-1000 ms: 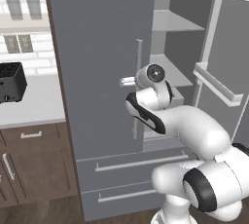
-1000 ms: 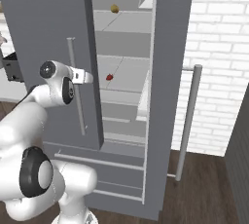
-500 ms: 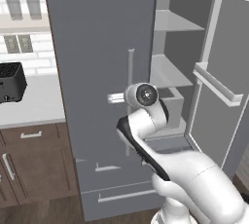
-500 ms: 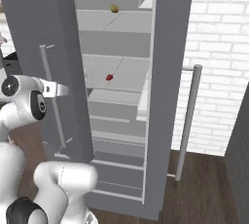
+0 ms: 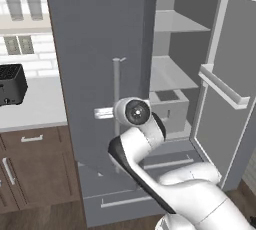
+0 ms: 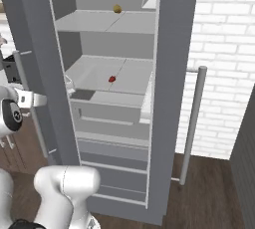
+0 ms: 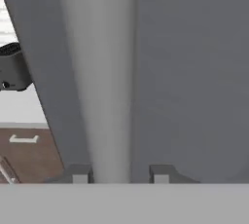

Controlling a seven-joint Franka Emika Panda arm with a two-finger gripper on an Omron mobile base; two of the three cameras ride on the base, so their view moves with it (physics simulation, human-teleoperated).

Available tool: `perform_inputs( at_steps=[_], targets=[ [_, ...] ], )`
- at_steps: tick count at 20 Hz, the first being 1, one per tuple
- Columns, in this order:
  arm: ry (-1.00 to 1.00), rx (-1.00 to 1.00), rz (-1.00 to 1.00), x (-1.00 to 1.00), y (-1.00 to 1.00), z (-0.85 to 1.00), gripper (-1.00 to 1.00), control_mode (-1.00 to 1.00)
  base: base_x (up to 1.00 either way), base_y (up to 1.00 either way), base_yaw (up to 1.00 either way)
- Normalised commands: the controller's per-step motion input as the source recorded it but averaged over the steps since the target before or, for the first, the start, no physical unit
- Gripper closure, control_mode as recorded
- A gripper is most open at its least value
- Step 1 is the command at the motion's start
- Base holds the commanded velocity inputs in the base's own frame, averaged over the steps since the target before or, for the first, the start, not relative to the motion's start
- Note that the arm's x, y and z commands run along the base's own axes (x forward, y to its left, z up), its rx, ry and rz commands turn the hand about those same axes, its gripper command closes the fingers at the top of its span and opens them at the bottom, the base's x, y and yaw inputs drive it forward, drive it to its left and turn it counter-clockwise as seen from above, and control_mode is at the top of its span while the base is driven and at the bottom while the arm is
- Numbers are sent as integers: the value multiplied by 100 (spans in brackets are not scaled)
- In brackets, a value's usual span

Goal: Take the strawberry from the fridge and place it on top of the pancake, located on the dining counter.

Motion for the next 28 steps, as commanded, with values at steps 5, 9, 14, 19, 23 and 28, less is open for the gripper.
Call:
perform_inputs(
  at_steps=[5,9,14,19,23,28],
  targets=[
    [-1,19,-8,-100,-29,25,-100,-100,0,0,0],
    [0,21,-10,-89,-64,35,-100,-100,0,0,0],
    [1,24,-2,-26,-94,22,-100,-100,0,0,0],
    [2,24,8,29,-94,-19,-100,-100,0,0,0],
    [-1,22,17,36,-73,-42,-100,-100,0,0,0],
    [2,20,9,65,-18,-31,-100,-100,0,0,0]
  ],
)
